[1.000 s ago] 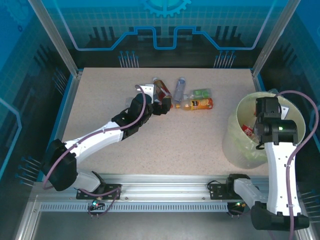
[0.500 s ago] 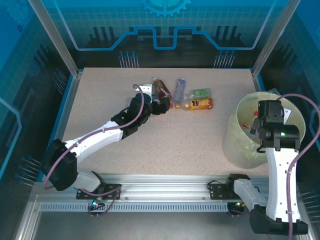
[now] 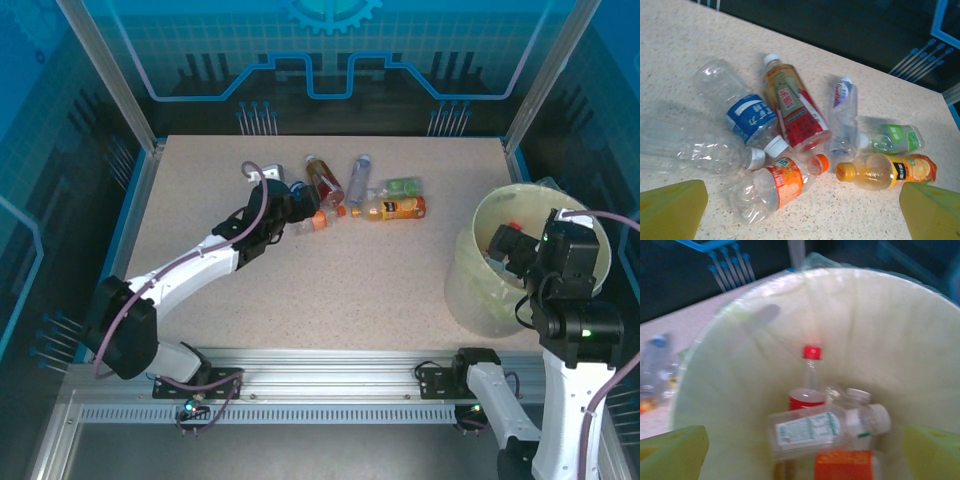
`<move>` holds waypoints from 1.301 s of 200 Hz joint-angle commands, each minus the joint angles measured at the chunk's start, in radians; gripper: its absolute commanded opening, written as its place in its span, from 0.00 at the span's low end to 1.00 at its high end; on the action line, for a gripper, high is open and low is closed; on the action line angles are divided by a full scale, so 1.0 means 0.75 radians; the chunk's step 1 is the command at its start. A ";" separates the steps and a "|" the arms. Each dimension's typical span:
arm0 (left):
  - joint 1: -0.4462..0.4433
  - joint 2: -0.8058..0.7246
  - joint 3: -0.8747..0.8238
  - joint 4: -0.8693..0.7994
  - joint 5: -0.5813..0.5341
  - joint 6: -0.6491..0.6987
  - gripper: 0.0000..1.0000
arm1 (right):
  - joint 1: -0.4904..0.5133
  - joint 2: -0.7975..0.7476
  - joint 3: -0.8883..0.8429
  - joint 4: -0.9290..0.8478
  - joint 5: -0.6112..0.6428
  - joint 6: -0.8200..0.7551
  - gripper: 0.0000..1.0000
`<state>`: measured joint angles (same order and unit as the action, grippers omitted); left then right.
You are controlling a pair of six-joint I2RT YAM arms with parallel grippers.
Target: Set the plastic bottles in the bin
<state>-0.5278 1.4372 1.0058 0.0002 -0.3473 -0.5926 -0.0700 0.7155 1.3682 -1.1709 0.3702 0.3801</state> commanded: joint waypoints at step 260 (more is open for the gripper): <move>0.491 0.716 0.245 0.049 0.458 -0.934 0.97 | 1.014 0.186 -0.258 0.688 -0.130 -0.151 1.00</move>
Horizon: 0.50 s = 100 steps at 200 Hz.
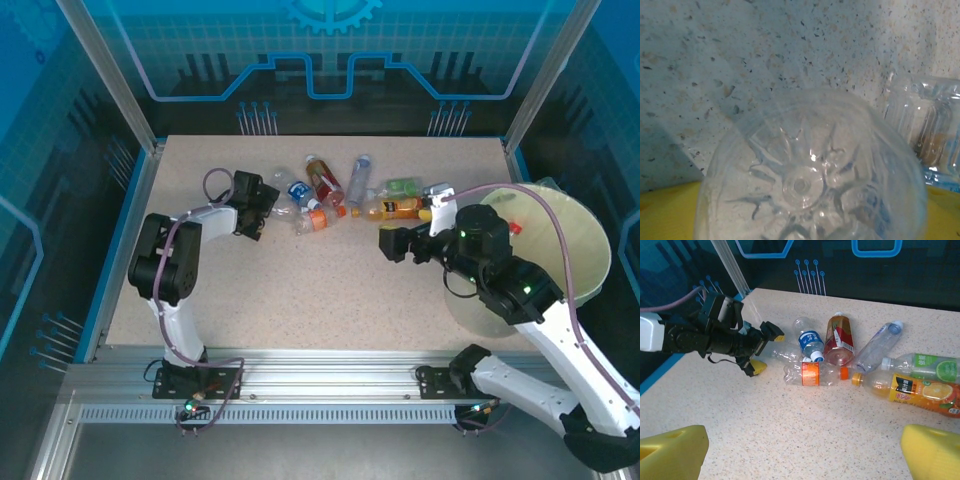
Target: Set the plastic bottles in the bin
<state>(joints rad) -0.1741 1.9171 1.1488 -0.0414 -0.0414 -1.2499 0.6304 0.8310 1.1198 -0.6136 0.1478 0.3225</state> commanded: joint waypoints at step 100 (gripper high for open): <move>0.026 0.050 -0.009 0.224 -0.046 -0.052 0.63 | 0.235 0.138 0.106 -0.082 0.346 -0.168 1.00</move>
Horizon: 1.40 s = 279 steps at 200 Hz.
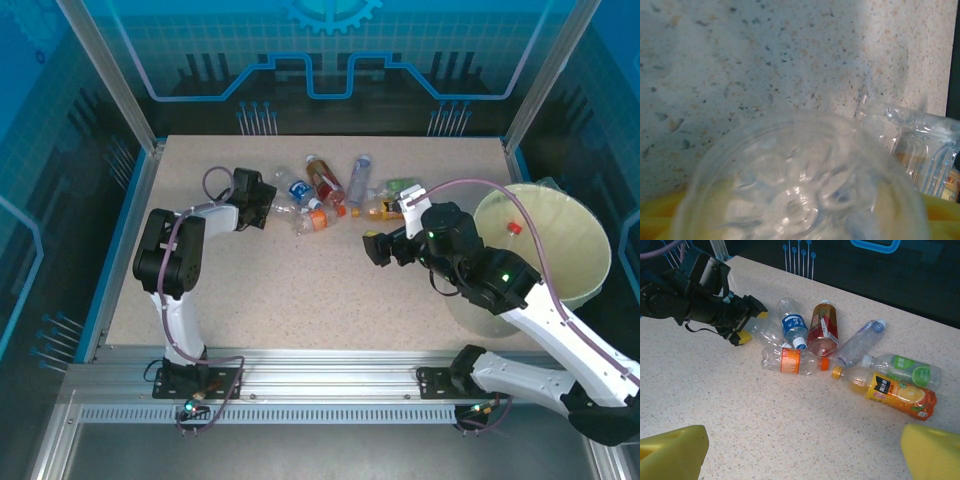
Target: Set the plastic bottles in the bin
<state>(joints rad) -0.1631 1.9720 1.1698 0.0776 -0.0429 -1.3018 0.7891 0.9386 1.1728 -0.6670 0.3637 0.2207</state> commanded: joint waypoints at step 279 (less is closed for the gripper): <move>-0.292 -1.077 -0.389 0.474 0.853 0.898 0.47 | 0.040 0.359 -0.108 0.827 -0.562 0.101 1.00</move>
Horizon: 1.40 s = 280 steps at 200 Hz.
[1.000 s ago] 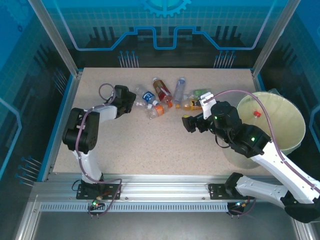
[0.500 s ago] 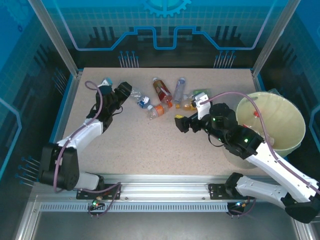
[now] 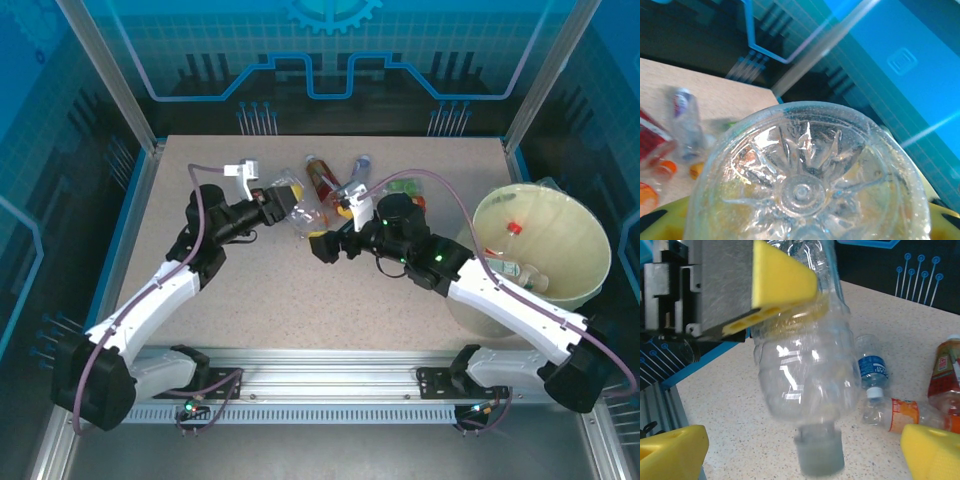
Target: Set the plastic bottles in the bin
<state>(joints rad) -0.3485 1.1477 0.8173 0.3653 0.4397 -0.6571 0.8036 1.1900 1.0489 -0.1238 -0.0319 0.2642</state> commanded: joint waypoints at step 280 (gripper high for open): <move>-0.147 -0.030 0.027 0.028 -0.150 0.146 0.99 | 0.001 -0.251 0.035 -0.212 0.533 -0.045 0.58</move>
<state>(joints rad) -0.4583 1.1557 0.8703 0.4095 0.4427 -0.5961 0.8104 1.0691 1.0779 -0.2436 0.2562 0.2638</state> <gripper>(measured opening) 0.992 0.617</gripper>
